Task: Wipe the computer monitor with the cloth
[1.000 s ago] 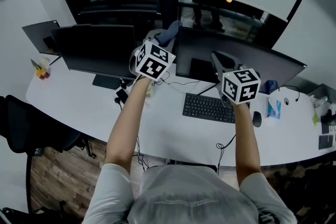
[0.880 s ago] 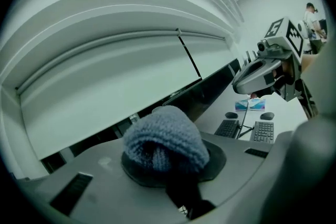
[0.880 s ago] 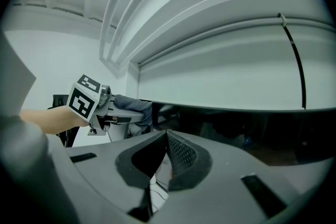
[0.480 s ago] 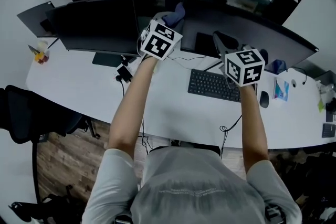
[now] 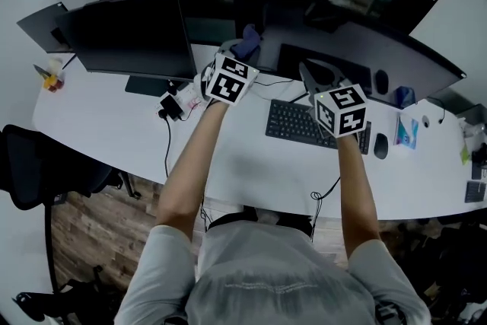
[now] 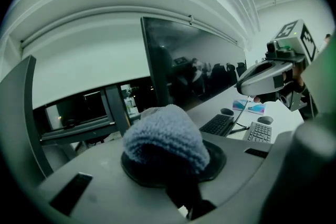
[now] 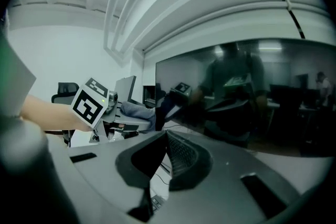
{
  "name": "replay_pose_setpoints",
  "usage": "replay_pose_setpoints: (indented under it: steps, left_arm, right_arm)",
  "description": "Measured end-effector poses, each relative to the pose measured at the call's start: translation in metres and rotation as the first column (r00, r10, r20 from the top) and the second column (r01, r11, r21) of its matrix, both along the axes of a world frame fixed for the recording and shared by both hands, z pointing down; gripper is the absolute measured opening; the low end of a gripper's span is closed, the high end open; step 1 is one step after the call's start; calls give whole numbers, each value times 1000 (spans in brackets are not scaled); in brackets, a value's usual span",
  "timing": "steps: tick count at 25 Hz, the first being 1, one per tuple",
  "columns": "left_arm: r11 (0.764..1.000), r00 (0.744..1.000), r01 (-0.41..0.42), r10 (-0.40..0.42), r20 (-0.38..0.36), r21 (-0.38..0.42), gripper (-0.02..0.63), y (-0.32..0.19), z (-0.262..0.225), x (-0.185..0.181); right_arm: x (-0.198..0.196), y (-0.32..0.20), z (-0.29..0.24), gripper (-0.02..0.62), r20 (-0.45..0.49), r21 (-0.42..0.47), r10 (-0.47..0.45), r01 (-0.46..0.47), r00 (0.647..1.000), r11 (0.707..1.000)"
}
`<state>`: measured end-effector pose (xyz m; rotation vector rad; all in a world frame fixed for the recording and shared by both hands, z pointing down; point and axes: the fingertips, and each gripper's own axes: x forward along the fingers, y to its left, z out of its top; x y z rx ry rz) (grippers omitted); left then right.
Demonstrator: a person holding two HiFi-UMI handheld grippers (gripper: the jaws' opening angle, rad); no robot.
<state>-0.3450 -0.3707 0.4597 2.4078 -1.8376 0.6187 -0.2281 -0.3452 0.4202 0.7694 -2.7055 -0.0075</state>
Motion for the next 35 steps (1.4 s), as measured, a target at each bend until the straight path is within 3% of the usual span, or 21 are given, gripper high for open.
replay_pose_setpoints:
  steps: [6, 18, 23, 26, 28, 32, 35]
  left_arm:
    - [997, 999, 35, -37, -20, -75, 57, -1, 56, -5]
    - [977, 977, 120, -148, -152, -178, 57, -13, 139, -11]
    - [961, 936, 141, -208, -285, -237, 57, -14, 174, -12]
    - [954, 874, 151, -251, -417, -258, 57, -15, 187, -14]
    - [948, 798, 145, -281, -533, -283, 57, -15, 196, -13]
    - [947, 621, 126, -308, -721, -296, 57, -20, 204, -6]
    - [946, 532, 146, -323, -783, -291, 57, -20, 203, -5]
  right_arm:
    - [2, -9, 43, 2, -14, -43, 13, -14, 1000, 999]
    - [13, -25, 116, 2, -55, -128, 44, -50, 998, 990]
    - [21, -31, 139, 2, -60, -165, 67, -76, 996, 983]
    - [29, -34, 148, 2, -56, -185, 83, -92, 995, 978]
    - [36, -36, 152, 2, -48, -201, 96, -104, 994, 974]
    - [50, -40, 157, 2, -40, -214, 125, -130, 991, 968]
    - [64, -42, 158, 2, -38, -217, 144, -149, 989, 965]
